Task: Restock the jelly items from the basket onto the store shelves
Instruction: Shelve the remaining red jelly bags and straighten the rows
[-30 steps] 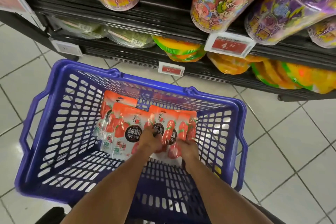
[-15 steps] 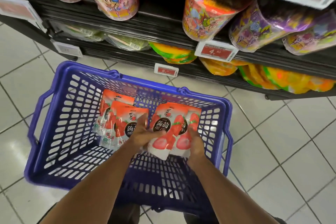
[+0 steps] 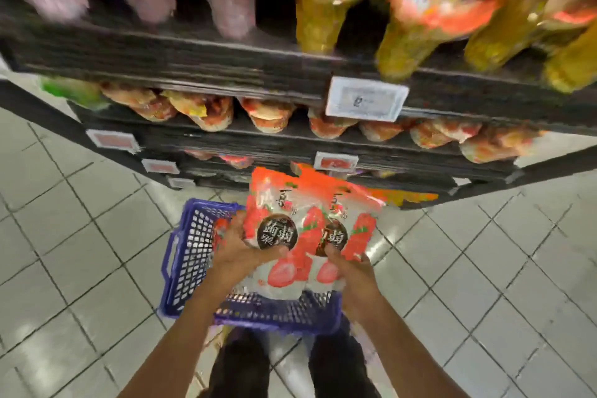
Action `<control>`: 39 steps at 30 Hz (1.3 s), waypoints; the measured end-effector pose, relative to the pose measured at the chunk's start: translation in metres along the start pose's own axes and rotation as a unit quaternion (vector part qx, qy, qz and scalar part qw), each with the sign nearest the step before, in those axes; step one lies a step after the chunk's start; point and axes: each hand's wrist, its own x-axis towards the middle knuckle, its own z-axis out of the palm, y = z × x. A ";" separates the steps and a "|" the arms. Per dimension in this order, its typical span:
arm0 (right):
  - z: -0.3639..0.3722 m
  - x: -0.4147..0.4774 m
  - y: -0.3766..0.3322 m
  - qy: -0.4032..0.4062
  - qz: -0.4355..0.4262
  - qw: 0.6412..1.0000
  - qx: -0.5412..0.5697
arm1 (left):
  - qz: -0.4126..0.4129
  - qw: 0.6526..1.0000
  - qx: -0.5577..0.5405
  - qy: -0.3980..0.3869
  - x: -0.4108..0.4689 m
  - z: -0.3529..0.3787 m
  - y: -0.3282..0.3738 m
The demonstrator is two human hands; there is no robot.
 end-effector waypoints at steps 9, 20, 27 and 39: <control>0.027 -0.164 -0.159 0.011 -0.155 0.987 0.040 | 0.227 0.972 0.022 0.055 -0.122 -0.043 0.220; 0.020 -0.253 -0.277 0.060 -0.350 0.935 0.001 | 0.316 0.948 -0.028 0.014 -0.206 -0.019 0.339; 0.012 -0.272 -0.317 0.042 -0.412 0.910 -0.006 | 0.306 0.951 -0.043 0.016 -0.217 0.005 0.372; 0.021 -0.268 -0.351 0.068 -0.457 0.887 0.028 | 0.304 0.952 -0.018 0.040 -0.214 0.011 0.386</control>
